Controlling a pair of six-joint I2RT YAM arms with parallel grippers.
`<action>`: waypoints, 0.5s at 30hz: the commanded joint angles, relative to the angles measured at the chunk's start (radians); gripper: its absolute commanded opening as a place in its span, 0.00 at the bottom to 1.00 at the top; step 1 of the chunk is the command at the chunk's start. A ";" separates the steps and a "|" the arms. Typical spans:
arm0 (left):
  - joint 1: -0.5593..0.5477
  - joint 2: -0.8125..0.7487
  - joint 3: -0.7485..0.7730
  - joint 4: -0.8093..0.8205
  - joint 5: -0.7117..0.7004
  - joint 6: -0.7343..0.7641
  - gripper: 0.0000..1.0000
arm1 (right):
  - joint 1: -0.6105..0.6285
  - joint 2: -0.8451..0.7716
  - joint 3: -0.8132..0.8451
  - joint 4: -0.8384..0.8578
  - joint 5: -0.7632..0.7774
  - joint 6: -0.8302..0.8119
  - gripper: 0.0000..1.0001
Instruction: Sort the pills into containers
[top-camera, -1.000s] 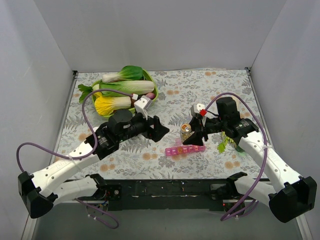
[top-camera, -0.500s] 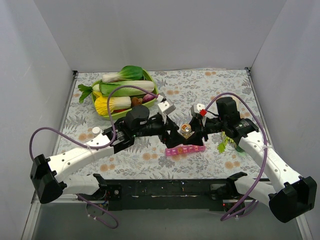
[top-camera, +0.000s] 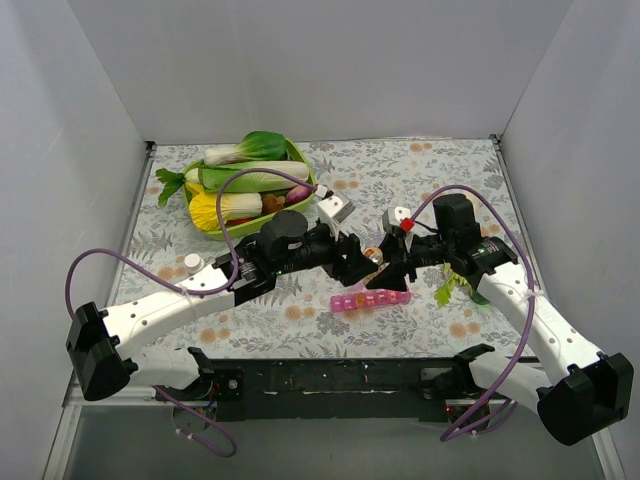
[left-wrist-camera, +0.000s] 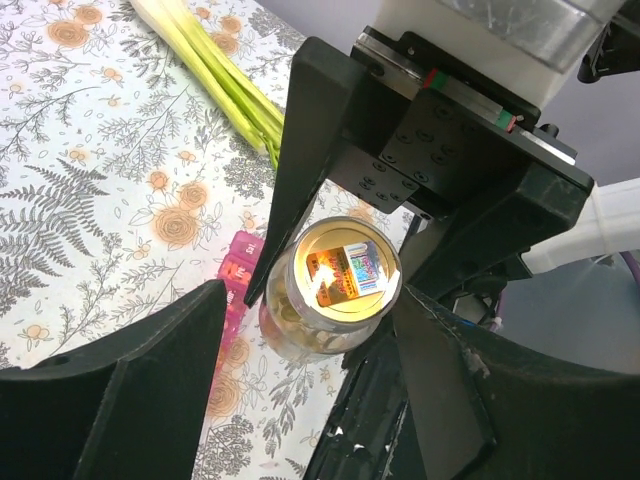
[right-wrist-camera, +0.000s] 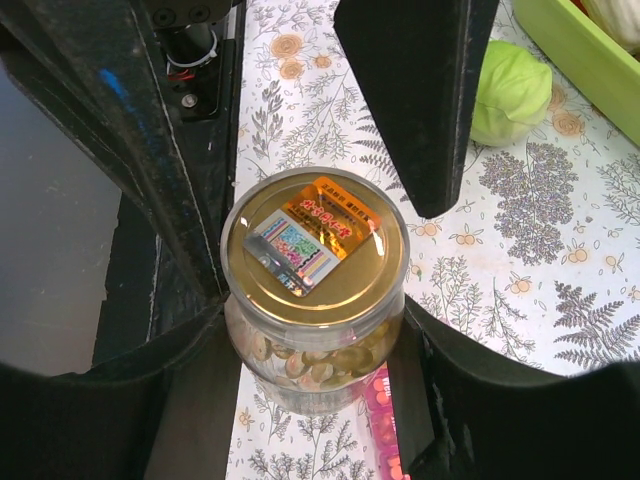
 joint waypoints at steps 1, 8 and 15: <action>-0.005 -0.019 0.029 0.012 -0.084 -0.005 0.65 | -0.004 -0.017 -0.004 0.013 -0.033 -0.006 0.01; -0.005 -0.068 0.000 -0.073 -0.181 0.016 0.64 | -0.006 -0.020 -0.003 0.009 -0.032 -0.009 0.01; 0.065 -0.186 -0.076 -0.157 -0.319 0.002 0.63 | -0.006 -0.025 -0.003 0.007 -0.030 -0.011 0.01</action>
